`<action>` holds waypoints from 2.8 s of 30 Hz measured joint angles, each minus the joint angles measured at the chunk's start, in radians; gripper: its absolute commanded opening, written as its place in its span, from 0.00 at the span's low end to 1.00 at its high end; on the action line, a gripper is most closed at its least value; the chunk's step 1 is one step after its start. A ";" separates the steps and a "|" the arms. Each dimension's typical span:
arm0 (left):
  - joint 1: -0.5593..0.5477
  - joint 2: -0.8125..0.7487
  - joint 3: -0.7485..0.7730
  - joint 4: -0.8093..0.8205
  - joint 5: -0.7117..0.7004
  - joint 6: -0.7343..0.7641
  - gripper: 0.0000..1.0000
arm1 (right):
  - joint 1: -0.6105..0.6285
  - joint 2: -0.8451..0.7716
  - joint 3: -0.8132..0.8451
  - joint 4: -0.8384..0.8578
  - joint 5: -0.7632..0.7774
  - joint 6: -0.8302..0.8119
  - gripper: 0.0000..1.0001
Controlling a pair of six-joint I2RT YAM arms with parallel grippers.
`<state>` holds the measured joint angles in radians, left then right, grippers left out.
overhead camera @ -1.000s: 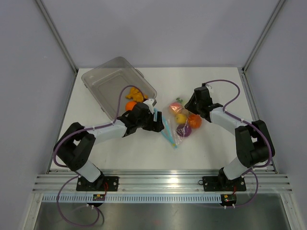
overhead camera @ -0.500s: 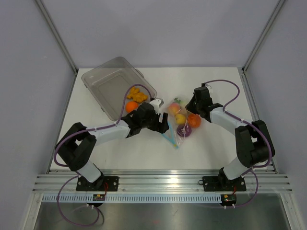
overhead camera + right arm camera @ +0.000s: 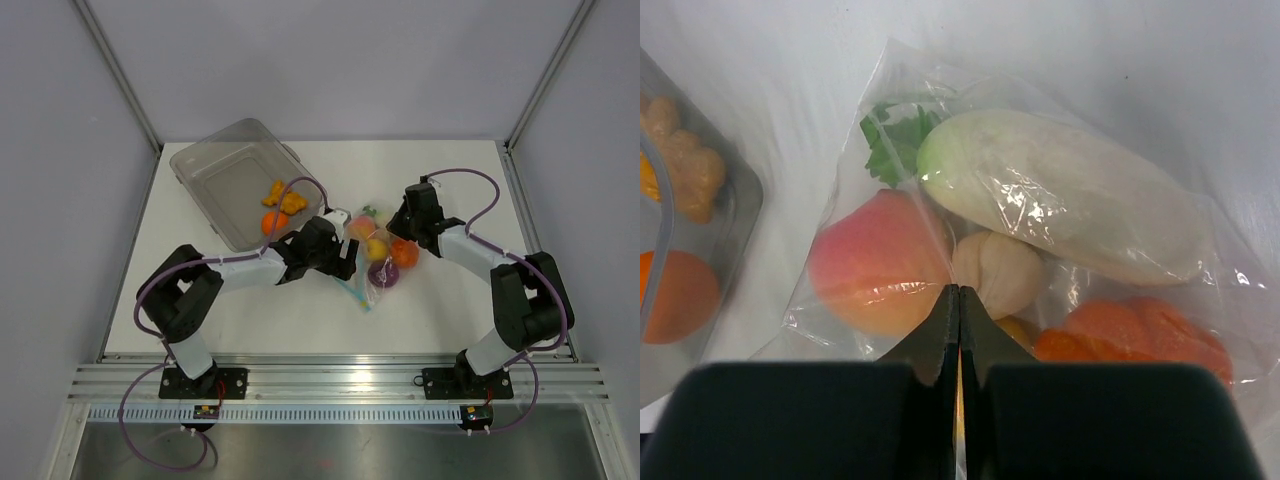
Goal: Open the zip-top bag and remove the fake food
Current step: Pick up the fake fruit from the zipper food storage bag.
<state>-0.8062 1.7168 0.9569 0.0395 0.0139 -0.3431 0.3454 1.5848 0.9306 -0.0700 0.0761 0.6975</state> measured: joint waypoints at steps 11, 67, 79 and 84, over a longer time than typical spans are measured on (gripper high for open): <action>0.000 0.032 -0.033 0.105 -0.059 0.014 0.94 | 0.000 -0.050 -0.025 0.007 -0.019 0.004 0.00; -0.043 -0.245 -0.457 0.705 -0.050 -0.327 0.99 | 0.003 -0.130 -0.061 0.019 -0.059 0.005 0.00; -0.044 -0.159 -0.382 0.756 -0.002 -0.364 0.87 | 0.003 -0.130 -0.061 0.019 -0.059 0.005 0.00; -0.044 -0.132 -0.360 0.755 0.003 -0.346 0.62 | 0.003 -0.130 -0.061 0.019 -0.059 0.005 0.00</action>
<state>-0.8501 1.5848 0.5968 0.7948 0.0174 -0.6895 0.3485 1.4548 0.8700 -0.0513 0.0174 0.7025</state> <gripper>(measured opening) 0.713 0.010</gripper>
